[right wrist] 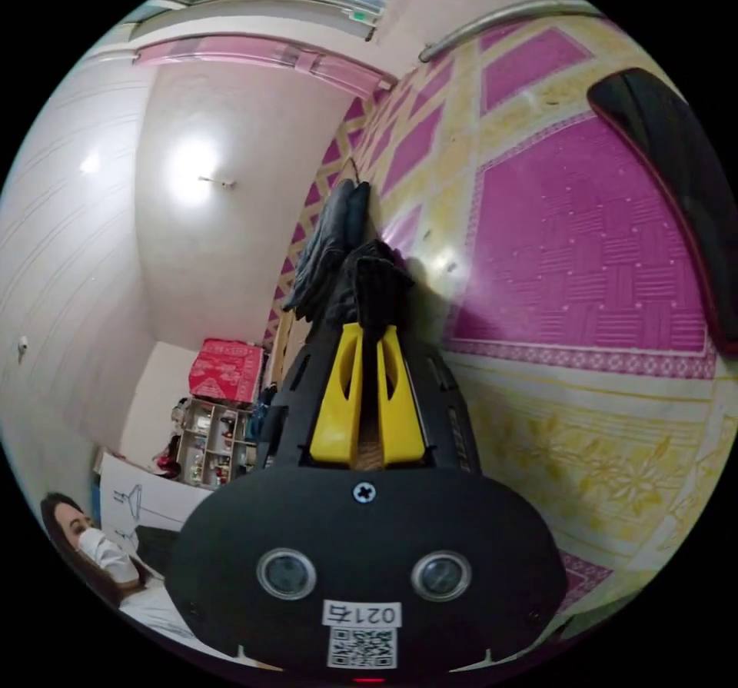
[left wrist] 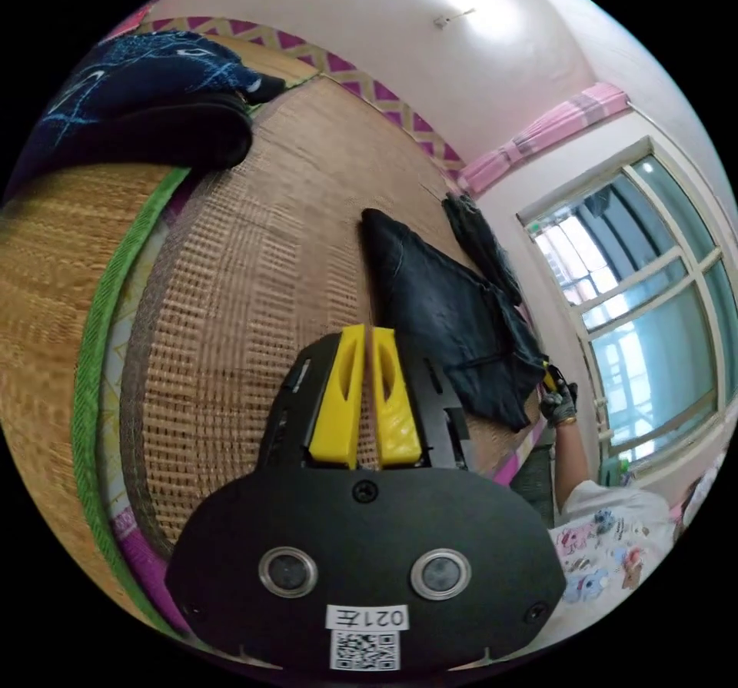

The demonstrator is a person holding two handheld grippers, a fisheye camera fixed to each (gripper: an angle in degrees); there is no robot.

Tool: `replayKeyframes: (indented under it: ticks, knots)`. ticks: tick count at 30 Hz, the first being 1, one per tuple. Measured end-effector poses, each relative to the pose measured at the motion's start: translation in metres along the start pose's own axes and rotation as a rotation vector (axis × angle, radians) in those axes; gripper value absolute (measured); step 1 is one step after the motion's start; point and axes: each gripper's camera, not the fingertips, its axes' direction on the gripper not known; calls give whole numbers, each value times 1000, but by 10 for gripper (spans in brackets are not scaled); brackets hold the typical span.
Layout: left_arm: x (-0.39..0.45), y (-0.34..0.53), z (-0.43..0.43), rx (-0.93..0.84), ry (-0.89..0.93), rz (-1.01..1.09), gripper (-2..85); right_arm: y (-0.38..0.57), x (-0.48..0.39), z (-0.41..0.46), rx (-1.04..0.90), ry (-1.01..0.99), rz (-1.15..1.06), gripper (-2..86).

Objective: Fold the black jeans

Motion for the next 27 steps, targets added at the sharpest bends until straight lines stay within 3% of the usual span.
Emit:
replayKeyframes:
  ticks: [4,9,14,18,22,27]
  knots:
    - [15,15,2,45,35,68,-5,20,-8,-13,-19,34,-26,38]
    - [119,45,6,93,41,406,33,69,-144,-9,108,421,-518,69]
    - [269,77,103,-42,-11,763,78,95,-220,80,23,539,-833,87]
    - [331,87,185,-141,-24,859,92,101,-220,171,-116,587,-920,103]
    - [359,86,242,-170,-160,885,107,107,-199,214,-208,614,-883,103]
    - [348,69,237,-127,-196,812,13,122,-198,238,-254,660,-872,102]
